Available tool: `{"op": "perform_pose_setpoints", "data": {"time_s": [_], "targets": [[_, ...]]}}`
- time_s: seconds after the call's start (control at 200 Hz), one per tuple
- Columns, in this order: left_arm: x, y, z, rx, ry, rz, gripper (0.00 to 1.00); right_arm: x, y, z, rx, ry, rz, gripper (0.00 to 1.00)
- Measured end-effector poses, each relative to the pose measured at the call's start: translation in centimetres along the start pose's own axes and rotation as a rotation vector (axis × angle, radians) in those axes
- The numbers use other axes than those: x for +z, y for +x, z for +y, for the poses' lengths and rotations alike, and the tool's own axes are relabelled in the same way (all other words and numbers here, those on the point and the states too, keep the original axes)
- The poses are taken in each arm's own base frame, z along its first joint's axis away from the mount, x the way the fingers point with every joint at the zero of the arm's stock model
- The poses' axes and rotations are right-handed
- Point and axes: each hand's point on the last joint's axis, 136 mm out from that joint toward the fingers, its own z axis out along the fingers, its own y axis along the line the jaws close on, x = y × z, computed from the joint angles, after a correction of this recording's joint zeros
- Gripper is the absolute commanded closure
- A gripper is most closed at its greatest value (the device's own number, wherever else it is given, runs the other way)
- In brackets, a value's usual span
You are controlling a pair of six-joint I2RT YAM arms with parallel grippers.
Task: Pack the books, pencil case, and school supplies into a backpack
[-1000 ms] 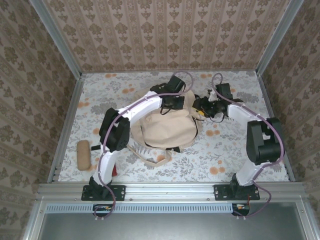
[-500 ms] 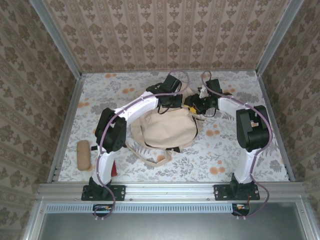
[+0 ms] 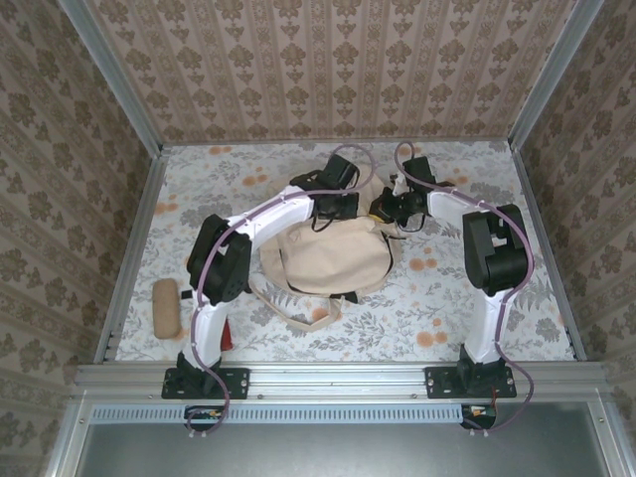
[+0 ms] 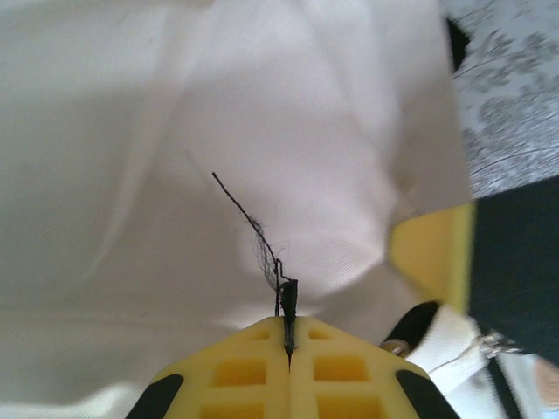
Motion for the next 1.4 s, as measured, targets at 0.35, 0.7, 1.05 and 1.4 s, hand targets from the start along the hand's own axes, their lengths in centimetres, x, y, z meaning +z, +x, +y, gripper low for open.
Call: {"op": "perform_pose_setpoints", "data": {"time_s": [0.35, 0.7, 1.05, 1.4], "targets": [[-5.5, 1.7, 7.5, -0.084, -0.166, -0.049, 1.00, -1.5, 0.2, -1.3, -0.008, 0.098, -0.079, 1.00], [-6.3, 4.8, 15.9, -0.220, -0.300, -0.002, 1.00, -2.1, 0.4, -1.9, -0.008, 0.137, -0.109, 1.00], [-6.7, 4.4, 14.6, -0.219, -0.189, 0.017, 0.31, -5.9, 0.2, -4.0, -0.002, 0.266, -0.237, 1.00], [-13.2, 6.7, 21.7, -0.404, -0.280, -0.023, 0.14, -10.5, -0.9, -7.7, 0.027, 0.396, -0.317, 0.18]]}}
